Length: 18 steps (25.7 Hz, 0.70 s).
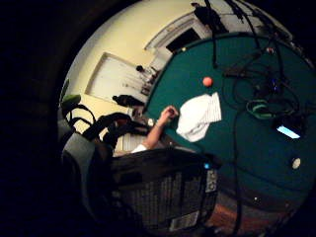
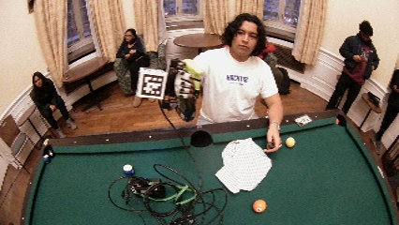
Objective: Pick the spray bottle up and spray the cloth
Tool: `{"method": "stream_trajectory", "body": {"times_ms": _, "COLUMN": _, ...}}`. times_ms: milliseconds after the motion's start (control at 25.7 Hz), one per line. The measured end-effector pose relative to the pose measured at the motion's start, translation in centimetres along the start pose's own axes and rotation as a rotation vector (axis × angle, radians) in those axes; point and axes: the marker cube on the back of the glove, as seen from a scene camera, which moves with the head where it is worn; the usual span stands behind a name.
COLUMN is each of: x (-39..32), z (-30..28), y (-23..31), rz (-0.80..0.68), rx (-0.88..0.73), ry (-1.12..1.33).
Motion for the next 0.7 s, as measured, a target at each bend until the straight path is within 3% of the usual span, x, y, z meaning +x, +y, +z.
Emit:
{"method": "stream_trajectory", "body": {"times_ms": 467, "x": 3.3, "z": 11.1, "y": -6.5, "rz": 0.492, "rx": -0.553, "ry": 0.201}}
{"method": "stream_trajectory", "body": {"times_ms": 700, "x": 7.3, "z": 18.3, "y": -8.4, "rz": 0.591, "rx": -0.655, "ry": 0.341}}
